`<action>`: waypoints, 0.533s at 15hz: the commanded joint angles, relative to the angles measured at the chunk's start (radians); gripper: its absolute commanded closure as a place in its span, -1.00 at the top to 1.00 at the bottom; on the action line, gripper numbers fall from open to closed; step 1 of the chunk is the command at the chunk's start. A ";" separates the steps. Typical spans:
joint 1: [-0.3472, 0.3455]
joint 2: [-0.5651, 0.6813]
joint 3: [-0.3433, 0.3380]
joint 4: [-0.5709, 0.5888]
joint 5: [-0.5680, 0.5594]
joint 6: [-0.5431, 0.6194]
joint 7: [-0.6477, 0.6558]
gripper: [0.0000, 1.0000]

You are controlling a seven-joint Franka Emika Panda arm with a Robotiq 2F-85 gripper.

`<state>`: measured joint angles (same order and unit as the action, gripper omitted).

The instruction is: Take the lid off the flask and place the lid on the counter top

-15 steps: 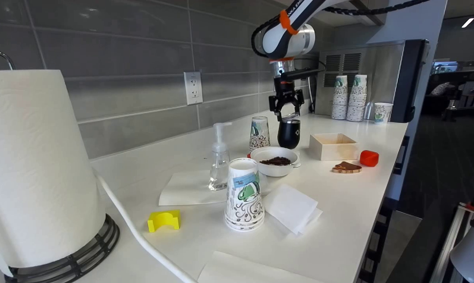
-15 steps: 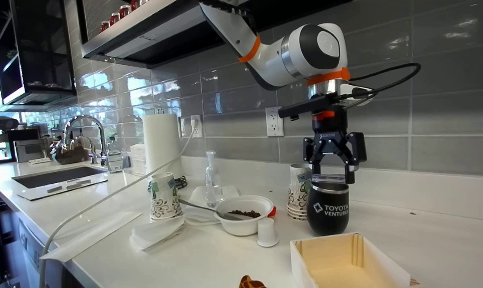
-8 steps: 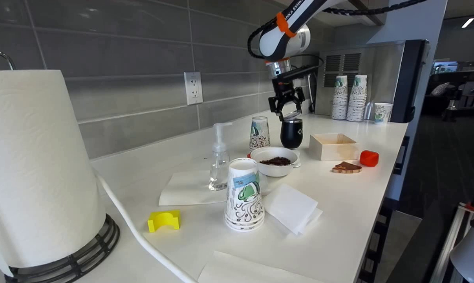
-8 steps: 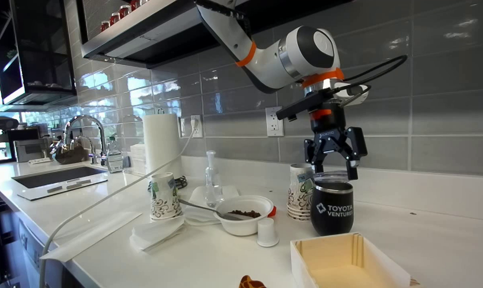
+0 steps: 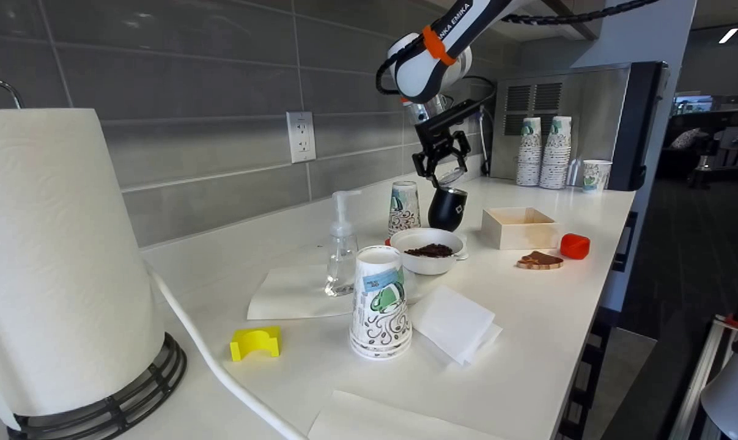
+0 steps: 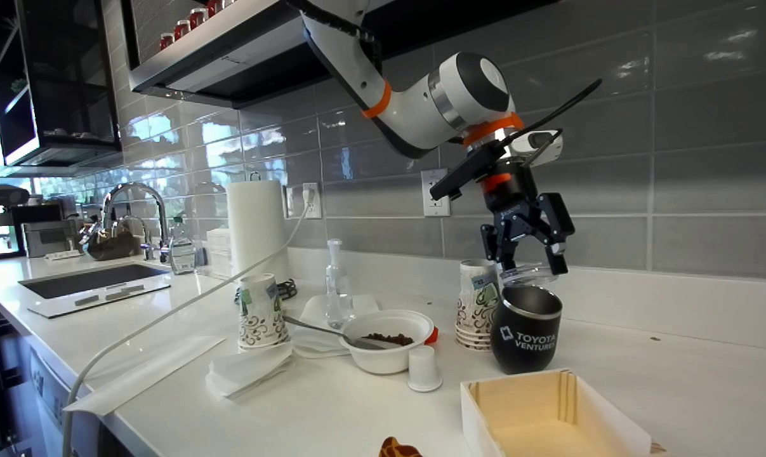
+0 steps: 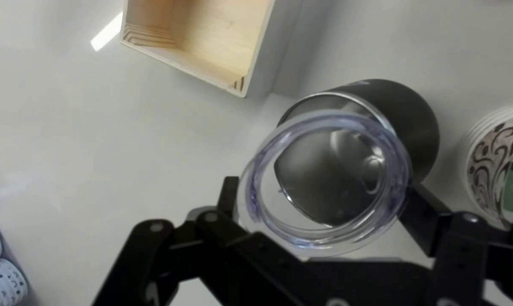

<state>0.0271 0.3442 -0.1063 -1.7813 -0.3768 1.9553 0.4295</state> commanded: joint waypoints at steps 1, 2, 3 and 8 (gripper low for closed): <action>0.032 0.020 -0.011 0.037 -0.049 -0.029 0.061 0.33; 0.035 0.022 -0.010 0.036 -0.052 -0.026 0.069 0.33; 0.036 0.025 -0.009 0.034 -0.049 -0.018 0.078 0.33; 0.027 0.029 -0.007 0.018 -0.016 0.062 0.106 0.33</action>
<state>0.0546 0.3593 -0.1062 -1.7800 -0.3997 1.9736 0.5103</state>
